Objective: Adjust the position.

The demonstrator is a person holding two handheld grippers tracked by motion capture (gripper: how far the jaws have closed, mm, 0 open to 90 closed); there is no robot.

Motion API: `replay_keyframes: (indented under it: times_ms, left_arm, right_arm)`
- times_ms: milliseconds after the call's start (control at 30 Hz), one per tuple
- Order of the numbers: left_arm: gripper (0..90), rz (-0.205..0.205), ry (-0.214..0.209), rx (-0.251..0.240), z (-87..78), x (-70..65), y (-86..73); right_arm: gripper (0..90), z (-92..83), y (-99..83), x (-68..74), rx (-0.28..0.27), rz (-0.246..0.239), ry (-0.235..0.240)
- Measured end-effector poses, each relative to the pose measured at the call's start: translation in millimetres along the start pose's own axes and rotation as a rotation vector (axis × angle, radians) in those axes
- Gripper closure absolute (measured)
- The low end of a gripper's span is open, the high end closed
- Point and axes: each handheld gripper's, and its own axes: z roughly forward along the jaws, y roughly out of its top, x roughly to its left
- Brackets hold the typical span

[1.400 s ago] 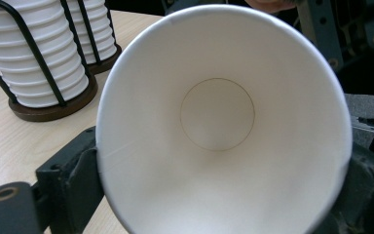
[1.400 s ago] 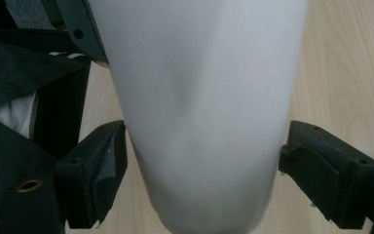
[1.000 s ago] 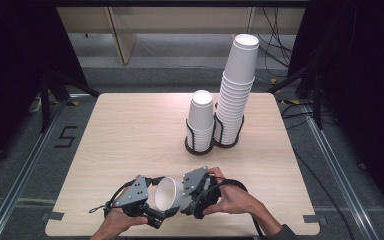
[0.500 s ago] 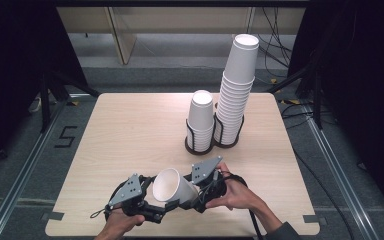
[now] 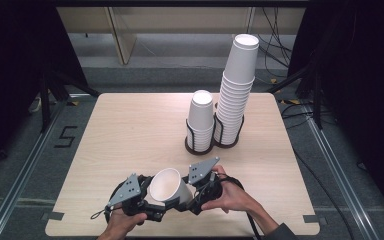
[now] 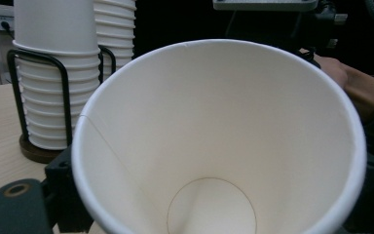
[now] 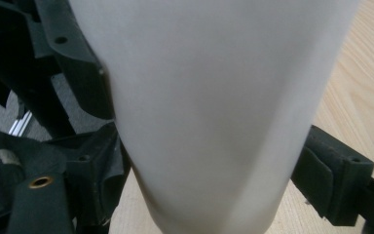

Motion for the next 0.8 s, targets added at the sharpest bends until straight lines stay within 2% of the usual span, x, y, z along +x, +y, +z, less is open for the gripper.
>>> replay_keyframes:
  times_ms: [33,67,100,133,167,233,267,300,400,433,467,500,567,600,633,667,700,733,800]
  left_arm:
    - [12.3,0.002,0.015,0.005,-0.8,0.1,0.9]
    - [12.7,0.003,0.028,0.002,-1.4,0.4,1.9]
    - [12.7,0.007,0.039,0.004,-2.5,1.2,3.2]
    - [12.7,0.015,0.064,-0.002,-5.6,3.5,5.8]
    - [12.8,0.015,0.064,-0.002,-5.6,3.5,5.8]
    - [12.7,0.013,0.094,-0.012,-7.2,7.8,7.7]
    - [12.7,0.024,0.136,0.012,-10.1,9.0,9.0]
    - [12.7,0.045,0.192,0.030,-12.7,14.1,9.7]
    - [12.7,0.044,0.275,0.064,-16.6,21.7,10.6]
    - [12.7,0.044,0.275,0.064,-16.6,21.7,10.6]
    - [12.7,0.041,0.299,0.080,-17.9,23.9,10.8]
    - [12.6,0.070,0.346,0.110,-19.6,28.2,9.9]
    - [12.5,0.073,0.360,0.120,-20.2,30.5,8.9]
    - [12.5,0.061,0.391,0.133,-21.4,34.8,6.9]
    - [12.5,0.061,0.391,0.133,-21.4,34.8,6.9]
    - [12.5,0.067,0.407,0.147,-21.9,36.6,6.5]
    - [12.5,0.075,0.421,0.153,-22.3,38.8,6.0]
    - [12.6,0.067,0.441,0.161,-22.8,43.0,5.3]
    - [12.5,0.068,0.455,0.171,-23.7,44.7,5.2]
  right_arm:
    - [18.3,0.0,-0.6,-0.9,0.006,0.011,-0.006]
    - [16.3,0.6,-2.9,-1.6,0.024,0.027,-0.035]
    - [16.3,0.6,-2.9,-1.6,0.024,0.027,-0.035]
    - [16.1,-1.3,-5.8,-3.4,0.037,0.039,-0.058]
    - [16.1,-1.3,-5.8,-3.4,0.037,0.039,-0.058]
    - [16.4,-4.8,-9.3,-6.1,0.046,0.054,-0.087]
    - [16.4,-7.8,-11.1,-7.4,0.050,0.060,-0.105]
    - [16.5,-13.8,-14.7,-9.5,0.062,0.067,-0.150]
    - [16.9,-23.4,-20.8,-12.7,0.064,0.082,-0.205]
    - [16.9,-23.4,-20.8,-12.7,0.064,0.082,-0.205]
    - [17.3,-26.4,-22.7,-13.5,0.060,0.091,-0.219]
    - [18.6,-31.9,-26.3,-15.0,0.053,0.105,-0.241]
    - [17.1,-36.9,-29.7,-15.7,0.059,0.107,-0.259]
    - [16.9,-39.2,-31.5,-16.1,0.059,0.105,-0.270]
    - [16.9,-39.2,-31.5,-16.1,0.059,0.105,-0.270]
    - [16.1,-43.3,-35.5,-16.4,0.059,0.115,-0.301]
    - [16.1,-43.3,-35.5,-16.4,0.059,0.115,-0.301]
    - [15.9,-46.1,-40.3,-17.1,0.052,0.127,-0.330]
    - [15.8,-47.8,-42.6,-17.4,0.055,0.132,-0.337]
